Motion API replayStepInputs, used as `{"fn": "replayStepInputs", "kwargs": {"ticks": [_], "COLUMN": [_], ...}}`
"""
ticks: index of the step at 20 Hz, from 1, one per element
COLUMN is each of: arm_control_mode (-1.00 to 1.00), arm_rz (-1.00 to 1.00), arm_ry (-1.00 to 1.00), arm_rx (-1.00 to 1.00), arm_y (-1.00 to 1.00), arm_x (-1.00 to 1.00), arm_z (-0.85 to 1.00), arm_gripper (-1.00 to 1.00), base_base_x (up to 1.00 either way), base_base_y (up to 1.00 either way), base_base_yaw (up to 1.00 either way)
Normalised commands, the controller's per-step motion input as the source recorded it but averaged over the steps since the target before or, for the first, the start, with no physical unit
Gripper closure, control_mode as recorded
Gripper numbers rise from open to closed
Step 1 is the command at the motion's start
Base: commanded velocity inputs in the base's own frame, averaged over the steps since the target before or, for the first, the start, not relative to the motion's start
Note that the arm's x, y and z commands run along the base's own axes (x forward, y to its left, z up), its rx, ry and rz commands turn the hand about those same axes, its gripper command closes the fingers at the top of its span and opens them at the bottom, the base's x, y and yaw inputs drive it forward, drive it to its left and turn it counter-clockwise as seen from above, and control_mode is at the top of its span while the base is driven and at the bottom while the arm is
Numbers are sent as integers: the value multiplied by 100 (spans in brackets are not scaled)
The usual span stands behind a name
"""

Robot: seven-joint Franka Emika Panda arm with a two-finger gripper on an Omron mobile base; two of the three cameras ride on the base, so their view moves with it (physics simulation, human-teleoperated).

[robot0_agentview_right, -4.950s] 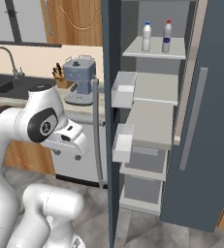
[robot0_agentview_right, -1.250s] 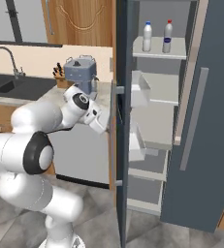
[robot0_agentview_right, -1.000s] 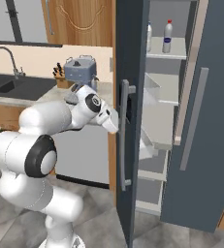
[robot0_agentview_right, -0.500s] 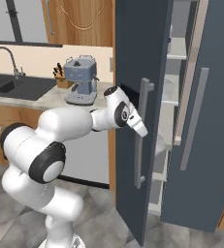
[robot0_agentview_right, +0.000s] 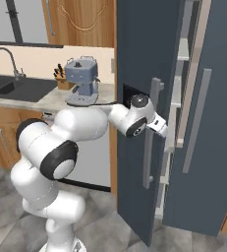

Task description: Take the bottled waters from the counter and place them in the freezer to freeze. Close the freezer door after placing the bottles.

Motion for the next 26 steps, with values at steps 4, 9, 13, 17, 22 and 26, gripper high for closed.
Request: {"fn": "replayStepInputs", "kwargs": {"ticks": [4,9,13,17,22,26], "arm_control_mode": [-100,-100,-100,-100,-100,-100], "arm_rz": [26,15,0,0,0,0], "arm_ry": [-12,-2,0,0,0,0], "arm_rx": [0,-2,-5,1,0,0], "arm_y": [-31,-31,-16,-19,-3,0], "arm_x": [36,49,61,47,48,52], "arm_z": [1,11,13,5,0,0], "arm_gripper": [-100,-100,-100,-100,-100,-100], "base_base_x": [0,0,0,0,0,0], "base_base_y": [0,0,0,0,0,0], "base_base_yaw": [0,0,0,0,0,0]}}
